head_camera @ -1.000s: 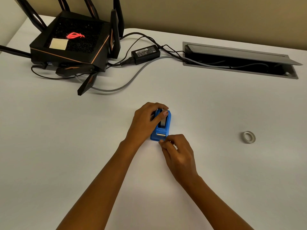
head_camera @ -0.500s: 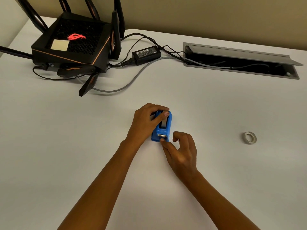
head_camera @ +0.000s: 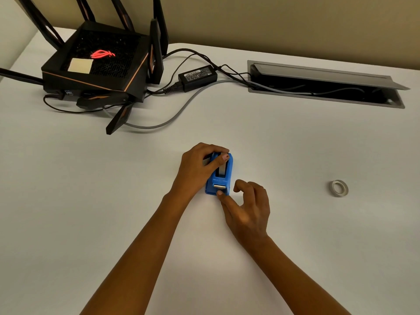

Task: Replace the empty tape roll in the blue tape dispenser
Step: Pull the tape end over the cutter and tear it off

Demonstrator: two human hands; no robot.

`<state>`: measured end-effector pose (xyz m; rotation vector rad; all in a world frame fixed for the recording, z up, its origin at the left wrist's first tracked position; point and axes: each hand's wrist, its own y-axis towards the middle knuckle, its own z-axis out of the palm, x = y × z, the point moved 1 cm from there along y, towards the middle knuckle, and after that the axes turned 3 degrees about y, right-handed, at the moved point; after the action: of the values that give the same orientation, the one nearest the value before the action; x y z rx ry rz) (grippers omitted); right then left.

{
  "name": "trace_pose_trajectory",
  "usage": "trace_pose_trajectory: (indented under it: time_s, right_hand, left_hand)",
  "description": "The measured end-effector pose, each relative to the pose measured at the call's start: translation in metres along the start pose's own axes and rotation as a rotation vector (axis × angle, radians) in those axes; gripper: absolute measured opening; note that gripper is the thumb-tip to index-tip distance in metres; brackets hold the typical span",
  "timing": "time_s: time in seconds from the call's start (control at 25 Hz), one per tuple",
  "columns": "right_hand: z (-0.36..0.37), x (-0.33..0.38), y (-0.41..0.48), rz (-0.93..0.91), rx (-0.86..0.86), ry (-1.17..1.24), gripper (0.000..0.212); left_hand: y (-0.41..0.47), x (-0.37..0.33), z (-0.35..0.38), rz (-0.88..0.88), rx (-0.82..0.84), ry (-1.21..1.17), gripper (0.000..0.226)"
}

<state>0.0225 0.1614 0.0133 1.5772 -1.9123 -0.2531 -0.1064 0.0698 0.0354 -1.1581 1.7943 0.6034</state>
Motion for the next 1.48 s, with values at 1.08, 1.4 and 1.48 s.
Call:
trace_pose_trajectory:
  time_s: [1.08, 1.4, 1.48]
  right_hand:
    - [0.002, -0.026, 0.022, 0.202, 0.172, 0.363, 0.076]
    - [0.008, -0.034, 0.038, 0.176, 0.439, 0.724, 0.103]
    - [0.008, -0.034, 0.041, 0.175, 0.446, 0.732, 0.105]
  left_hand:
    - [0.001, 0.001, 0.0, 0.009, -0.002, -0.016, 0.025]
    - [0.001, 0.001, 0.001, 0.018, -0.012, -0.02, 0.027]
    - [-0.001, 0.001, 0.003, 0.015, -0.024, -0.022, 0.028]
